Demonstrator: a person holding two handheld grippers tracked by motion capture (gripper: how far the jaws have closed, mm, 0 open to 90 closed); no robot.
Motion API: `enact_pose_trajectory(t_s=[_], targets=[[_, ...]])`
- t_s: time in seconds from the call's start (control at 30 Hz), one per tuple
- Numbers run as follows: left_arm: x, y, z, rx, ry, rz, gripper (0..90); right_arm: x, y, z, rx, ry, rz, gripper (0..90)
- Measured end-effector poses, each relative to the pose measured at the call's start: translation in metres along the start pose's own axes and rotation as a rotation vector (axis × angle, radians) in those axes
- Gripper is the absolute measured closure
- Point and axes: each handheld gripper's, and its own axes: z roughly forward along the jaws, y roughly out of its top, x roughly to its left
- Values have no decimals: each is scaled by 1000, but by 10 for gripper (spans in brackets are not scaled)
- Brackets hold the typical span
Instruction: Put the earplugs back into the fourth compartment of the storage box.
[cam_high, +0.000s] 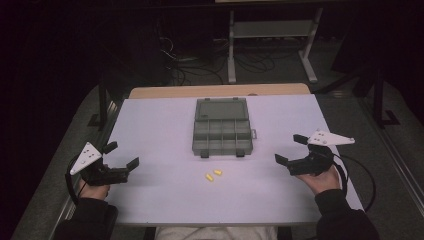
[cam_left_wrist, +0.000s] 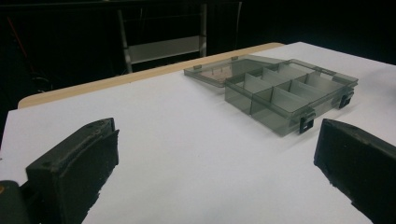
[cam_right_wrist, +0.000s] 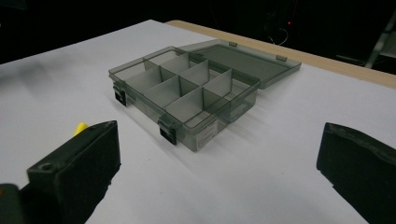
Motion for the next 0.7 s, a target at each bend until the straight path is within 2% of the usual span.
enact_pose_trajectory(t_s=[0.5, 0.7], targets=[[-1, -1, 1, -1, -1, 9, 0, 3, 0, 0, 21, 23, 3, 0], [-1, -2, 1, 2, 9, 10, 0, 8, 4, 2, 56, 47, -24, 0]])
